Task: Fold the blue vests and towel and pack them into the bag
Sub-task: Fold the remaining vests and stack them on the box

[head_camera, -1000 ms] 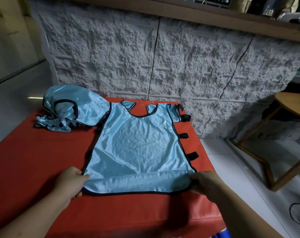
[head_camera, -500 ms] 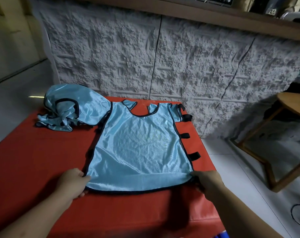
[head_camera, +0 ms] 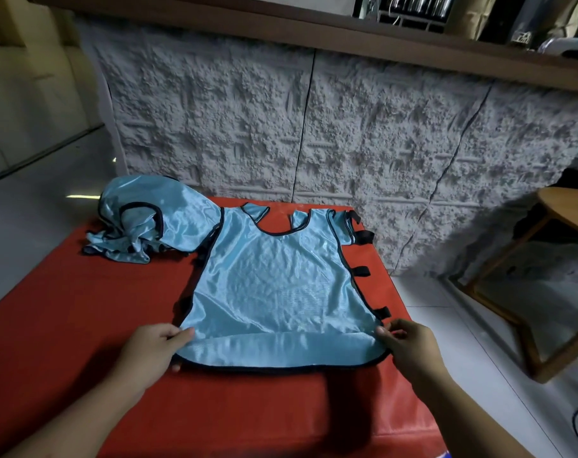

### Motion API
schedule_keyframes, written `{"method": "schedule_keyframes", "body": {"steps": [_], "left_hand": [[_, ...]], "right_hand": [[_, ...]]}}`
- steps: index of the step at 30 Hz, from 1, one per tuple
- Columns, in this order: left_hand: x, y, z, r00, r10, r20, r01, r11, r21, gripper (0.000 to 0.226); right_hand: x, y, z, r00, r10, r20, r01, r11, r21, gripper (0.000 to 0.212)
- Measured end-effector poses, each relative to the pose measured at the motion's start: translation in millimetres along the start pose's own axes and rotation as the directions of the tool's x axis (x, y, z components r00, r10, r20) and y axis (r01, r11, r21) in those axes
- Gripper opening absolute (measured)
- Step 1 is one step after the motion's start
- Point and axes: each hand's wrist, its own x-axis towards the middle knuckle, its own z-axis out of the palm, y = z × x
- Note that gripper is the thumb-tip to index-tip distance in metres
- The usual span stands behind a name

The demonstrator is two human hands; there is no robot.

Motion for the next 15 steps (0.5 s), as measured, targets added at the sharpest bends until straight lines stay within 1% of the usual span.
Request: {"method": "schedule_keyframes", "body": {"steps": [2, 4, 5, 6, 7, 8, 9, 10, 11, 12, 13, 15], "left_hand": [[0, 2, -1, 0.998, -0.025, 0.05, 0.028, 0.999, -0.043, 0.02], [1, 3, -3, 0.992, -0.049, 0.113, 0.062, 0.991, -0.116, 0.012], [0, 4, -5, 0.987, -0.044, 0.156, 0.061, 0.992, -0.107, 0.02], [2, 3, -7, 0.981, -0.029, 0.192, 0.043, 0.996, -0.072, 0.035], [4, -1, -9, 0.975, -0.008, 0.222, 0.01, 1.0, -0.01, 0.047], [6, -5, -11, 0.972, 0.006, 0.237, -0.019, 0.998, 0.052, 0.054], [9, -9, -11, 0.97, 0.021, 0.241, -0.046, 0.994, 0.098, 0.055], [11, -12, -11, 0.974, 0.05, 0.223, -0.08, 0.988, 0.131, 0.051], [12, -14, -10, 0.978, 0.087, 0.188, -0.119, 0.979, 0.166, 0.045], [13, -15, -8, 0.98, 0.131, 0.151, -0.161, 0.964, 0.209, 0.039], [15, -17, -6, 0.979, 0.168, 0.119, -0.194, 0.947, 0.255, 0.037], [20, -18, -4, 0.972, 0.22, 0.078, -0.233, 0.92, 0.316, 0.041]], "right_hand": [[-4, -3, -3, 0.997, -0.067, 0.034, 0.069, 0.996, -0.062, 0.019], [-8, -6, -6, 0.991, -0.086, 0.106, 0.098, 0.988, -0.116, 0.018], [-10, -7, -9, 0.986, -0.068, 0.151, 0.084, 0.991, -0.105, 0.013], [-11, -9, -10, 0.98, -0.044, 0.196, 0.058, 0.996, -0.068, 0.015], [-12, -9, -12, 0.972, -0.025, 0.233, 0.043, 0.996, -0.074, 0.026], [-10, -8, -14, 0.962, -0.027, 0.271, 0.058, 0.993, -0.107, 0.037], [-7, -4, -15, 0.951, -0.035, 0.308, 0.101, 0.974, -0.201, 0.047], [-4, 0, -14, 0.939, -0.039, 0.341, 0.149, 0.941, -0.303, 0.055], [-2, 4, -13, 0.931, -0.042, 0.362, 0.199, 0.89, -0.41, 0.058], [2, 7, -11, 0.926, -0.051, 0.374, 0.244, 0.837, -0.49, 0.056], [5, 10, -9, 0.923, -0.079, 0.377, 0.288, 0.79, -0.541, 0.048], [8, 13, -6, 0.926, -0.157, 0.342, 0.339, 0.746, -0.573, 0.03]]}}
